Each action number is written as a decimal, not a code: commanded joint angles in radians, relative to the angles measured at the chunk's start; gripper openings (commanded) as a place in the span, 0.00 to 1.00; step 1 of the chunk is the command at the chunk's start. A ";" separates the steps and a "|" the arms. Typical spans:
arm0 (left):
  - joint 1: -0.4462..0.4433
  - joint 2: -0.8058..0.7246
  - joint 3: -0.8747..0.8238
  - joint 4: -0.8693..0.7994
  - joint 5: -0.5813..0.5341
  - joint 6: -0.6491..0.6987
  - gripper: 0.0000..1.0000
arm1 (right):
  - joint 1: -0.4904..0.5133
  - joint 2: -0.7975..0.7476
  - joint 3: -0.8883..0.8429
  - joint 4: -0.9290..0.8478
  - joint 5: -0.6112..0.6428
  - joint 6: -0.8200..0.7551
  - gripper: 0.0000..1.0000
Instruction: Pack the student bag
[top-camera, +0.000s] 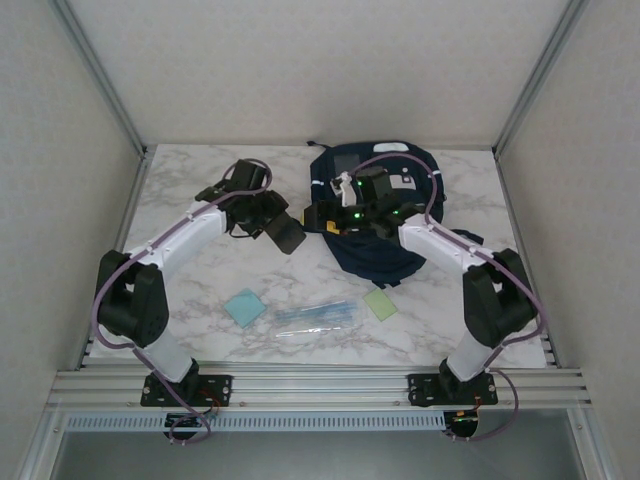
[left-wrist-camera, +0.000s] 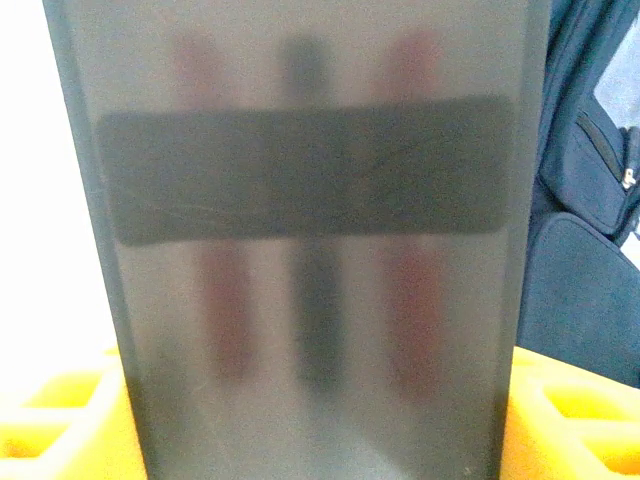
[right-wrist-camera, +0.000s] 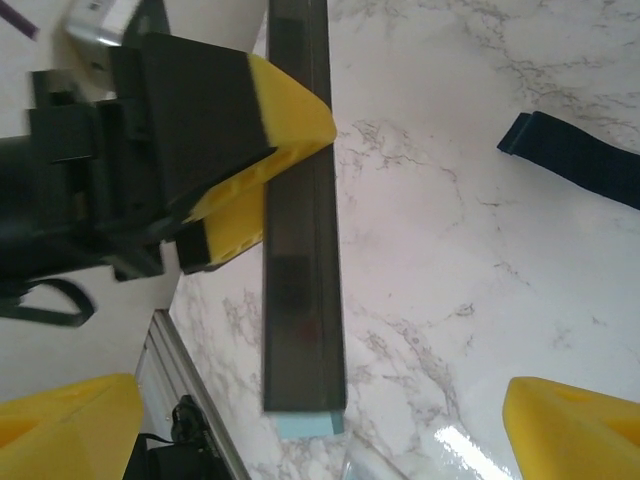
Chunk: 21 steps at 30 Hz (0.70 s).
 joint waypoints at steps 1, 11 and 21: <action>-0.013 -0.040 -0.004 0.052 0.051 -0.066 0.59 | 0.027 0.047 0.032 0.103 -0.038 0.000 0.89; -0.039 -0.041 0.009 0.063 0.045 -0.072 0.60 | 0.089 0.159 0.111 0.136 -0.084 0.044 0.44; -0.043 -0.036 0.083 -0.017 -0.032 0.095 1.00 | 0.040 0.062 0.033 0.062 -0.067 0.045 0.12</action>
